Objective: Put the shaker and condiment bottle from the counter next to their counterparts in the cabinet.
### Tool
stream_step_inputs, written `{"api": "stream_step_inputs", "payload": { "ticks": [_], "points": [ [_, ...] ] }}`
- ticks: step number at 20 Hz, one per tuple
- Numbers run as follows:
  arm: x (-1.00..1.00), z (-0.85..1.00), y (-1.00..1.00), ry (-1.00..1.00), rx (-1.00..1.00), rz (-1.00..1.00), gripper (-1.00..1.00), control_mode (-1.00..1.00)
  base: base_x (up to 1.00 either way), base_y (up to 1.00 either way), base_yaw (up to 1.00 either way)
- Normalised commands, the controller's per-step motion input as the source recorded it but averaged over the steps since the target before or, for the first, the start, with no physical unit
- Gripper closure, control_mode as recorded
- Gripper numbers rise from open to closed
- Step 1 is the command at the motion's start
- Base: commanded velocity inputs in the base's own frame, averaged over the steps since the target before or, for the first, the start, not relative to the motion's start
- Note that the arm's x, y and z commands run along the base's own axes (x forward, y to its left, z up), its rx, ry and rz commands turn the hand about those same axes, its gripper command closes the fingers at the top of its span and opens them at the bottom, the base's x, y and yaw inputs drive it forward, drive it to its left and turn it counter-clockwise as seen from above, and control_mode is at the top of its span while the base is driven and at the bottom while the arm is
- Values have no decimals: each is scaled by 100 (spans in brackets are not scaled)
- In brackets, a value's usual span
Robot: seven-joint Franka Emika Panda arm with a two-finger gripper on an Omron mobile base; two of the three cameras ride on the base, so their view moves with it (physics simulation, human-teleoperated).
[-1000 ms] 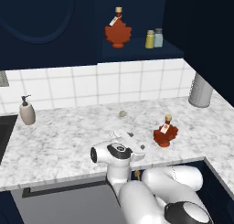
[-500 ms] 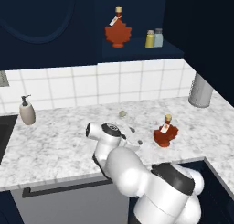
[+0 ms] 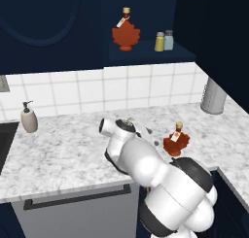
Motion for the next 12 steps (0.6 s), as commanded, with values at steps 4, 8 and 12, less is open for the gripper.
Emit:
{"api": "stream_step_inputs", "payload": {
  "ticks": [4,8,12],
  "points": [
    [-5,0,-36,-5,0,5,-100,-100,0,0,0],
    [-38,0,-42,-2,-5,12,-100,-100,0,0,0],
    [-18,0,-14,0,-4,4,-100,-100,0,0,0]
  ]
}}
